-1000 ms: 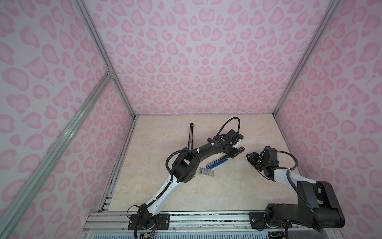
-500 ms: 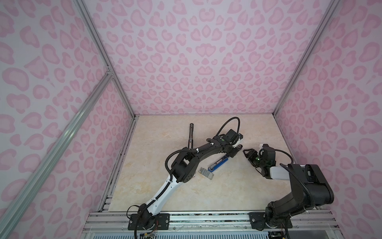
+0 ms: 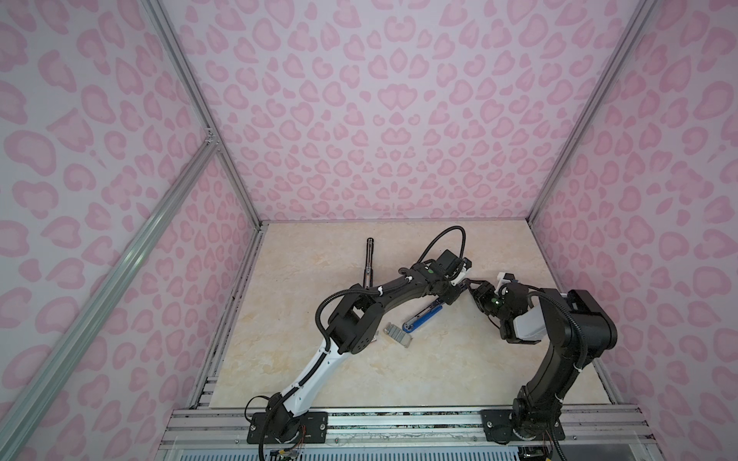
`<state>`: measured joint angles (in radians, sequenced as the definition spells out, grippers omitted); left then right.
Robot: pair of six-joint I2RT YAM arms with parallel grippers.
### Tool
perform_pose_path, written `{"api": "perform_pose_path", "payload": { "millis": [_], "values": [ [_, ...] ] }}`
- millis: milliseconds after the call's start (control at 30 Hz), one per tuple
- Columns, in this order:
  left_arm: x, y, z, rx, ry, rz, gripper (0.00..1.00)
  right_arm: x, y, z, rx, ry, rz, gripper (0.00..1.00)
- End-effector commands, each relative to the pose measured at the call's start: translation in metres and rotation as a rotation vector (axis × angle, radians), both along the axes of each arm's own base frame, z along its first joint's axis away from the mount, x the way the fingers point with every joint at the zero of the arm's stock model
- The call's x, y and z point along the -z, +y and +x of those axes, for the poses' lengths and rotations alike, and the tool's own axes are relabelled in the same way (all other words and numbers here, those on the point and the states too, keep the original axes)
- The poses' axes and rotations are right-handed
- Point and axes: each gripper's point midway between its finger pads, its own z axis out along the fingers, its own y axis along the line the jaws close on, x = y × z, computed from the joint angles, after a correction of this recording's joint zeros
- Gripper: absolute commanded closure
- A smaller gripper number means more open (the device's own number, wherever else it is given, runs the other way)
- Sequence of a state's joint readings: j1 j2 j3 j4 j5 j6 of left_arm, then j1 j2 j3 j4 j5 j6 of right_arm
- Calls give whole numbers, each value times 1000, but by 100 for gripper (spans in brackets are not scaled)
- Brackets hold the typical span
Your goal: Load the staples into the stapler
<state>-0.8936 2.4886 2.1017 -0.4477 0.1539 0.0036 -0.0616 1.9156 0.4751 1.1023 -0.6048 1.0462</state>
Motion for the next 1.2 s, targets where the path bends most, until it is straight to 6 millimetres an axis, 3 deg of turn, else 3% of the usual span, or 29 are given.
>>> {"api": "perform_pose_path", "payload": {
  "millis": [0,233,400,467,633,767,933,1167],
  "values": [
    [-19,-9,0,20,-28,-50,79,-9,4,7,-11,-45,60,48],
    [-17,-13,-4,31,-23,-57,75,-6,7,13,-17,-69,120,60],
    [-15,-11,-3,22,-22,-48,55,-1,4,13,-6,-67,105,68],
    [-15,-8,-2,11,-27,-38,51,0,2,13,-1,-72,104,69],
    [-33,9,-1,-40,-72,-19,49,-2,0,14,0,-93,105,70],
    [-59,33,-9,-84,-118,-32,49,-2,1,11,-7,-101,98,70],
    [-87,83,-33,-147,-172,-77,48,-2,2,8,-15,-106,90,70],
    [-73,161,-73,-246,-136,-140,47,4,3,4,-22,-94,86,70]
  ]
}}
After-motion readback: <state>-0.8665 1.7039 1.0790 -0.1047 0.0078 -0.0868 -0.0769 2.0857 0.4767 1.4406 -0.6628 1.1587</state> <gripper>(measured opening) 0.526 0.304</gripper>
